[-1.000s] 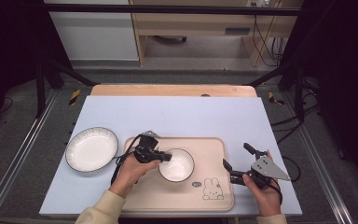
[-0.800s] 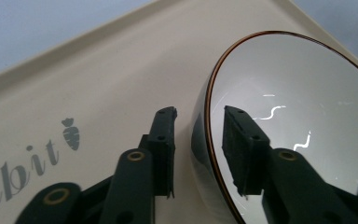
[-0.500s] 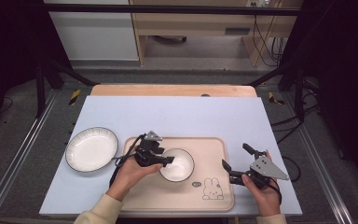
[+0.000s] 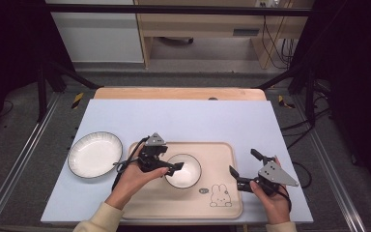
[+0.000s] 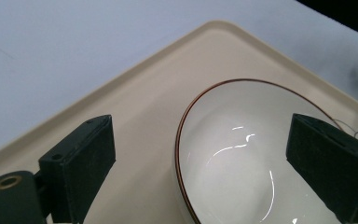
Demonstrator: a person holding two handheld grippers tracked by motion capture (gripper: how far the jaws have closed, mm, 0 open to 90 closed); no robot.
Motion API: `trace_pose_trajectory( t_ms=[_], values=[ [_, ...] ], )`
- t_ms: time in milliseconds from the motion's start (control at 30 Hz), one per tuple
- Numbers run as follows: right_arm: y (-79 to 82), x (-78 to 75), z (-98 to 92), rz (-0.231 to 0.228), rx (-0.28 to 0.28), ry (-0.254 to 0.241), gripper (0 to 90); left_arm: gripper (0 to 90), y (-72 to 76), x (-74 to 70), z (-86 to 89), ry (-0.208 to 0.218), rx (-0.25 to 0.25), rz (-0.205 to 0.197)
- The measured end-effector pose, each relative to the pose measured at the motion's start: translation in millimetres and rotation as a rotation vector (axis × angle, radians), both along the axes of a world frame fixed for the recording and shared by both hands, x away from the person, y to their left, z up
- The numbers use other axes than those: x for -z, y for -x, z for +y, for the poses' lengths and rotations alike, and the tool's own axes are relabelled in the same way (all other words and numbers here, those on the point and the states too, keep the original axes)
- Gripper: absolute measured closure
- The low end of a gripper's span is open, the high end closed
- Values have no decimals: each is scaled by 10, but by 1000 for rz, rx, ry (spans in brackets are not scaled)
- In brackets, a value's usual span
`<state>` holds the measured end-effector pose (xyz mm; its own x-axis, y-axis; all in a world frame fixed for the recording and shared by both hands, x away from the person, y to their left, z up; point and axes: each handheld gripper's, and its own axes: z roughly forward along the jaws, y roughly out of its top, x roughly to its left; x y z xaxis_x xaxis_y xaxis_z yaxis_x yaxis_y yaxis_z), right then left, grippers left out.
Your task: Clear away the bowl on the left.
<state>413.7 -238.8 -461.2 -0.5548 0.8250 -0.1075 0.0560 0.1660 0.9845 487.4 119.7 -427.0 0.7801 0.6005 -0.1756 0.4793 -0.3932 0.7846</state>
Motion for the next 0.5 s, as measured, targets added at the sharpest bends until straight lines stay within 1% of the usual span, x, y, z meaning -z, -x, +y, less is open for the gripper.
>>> trace_pose_trajectory(
  t_ms=[67,100,200,233,267,300,333,400,467,500],
  values=[
    [7,0,-1,2,1,0,58,68,15,-44,31,20,3,-32],
    [21,1,-6,2,4,0,58,65,32,-82,58,36,4,-62],
    [34,-6,-14,-2,6,-3,58,58,55,-130,100,63,-6,-99],
    [34,-6,-14,-2,6,-3,58,58,55,-130,100,63,-6,-99],
    [33,-4,-16,1,9,-5,58,58,66,-155,131,66,-7,-117],
    [33,-4,-16,1,9,-5,58,58,66,-155,131,66,-7,-117],
    [29,2,-15,4,9,-5,58,58,84,-173,150,58,-12,-120],
    [26,4,-14,5,9,-5,58,58,105,-190,156,44,-17,-139],
    [21,5,-15,4,9,-6,58,58,109,-193,160,44,-13,-143],
    [21,4,-18,7,9,-4,58,59,118,-200,168,46,-24,-152]
  ],
)
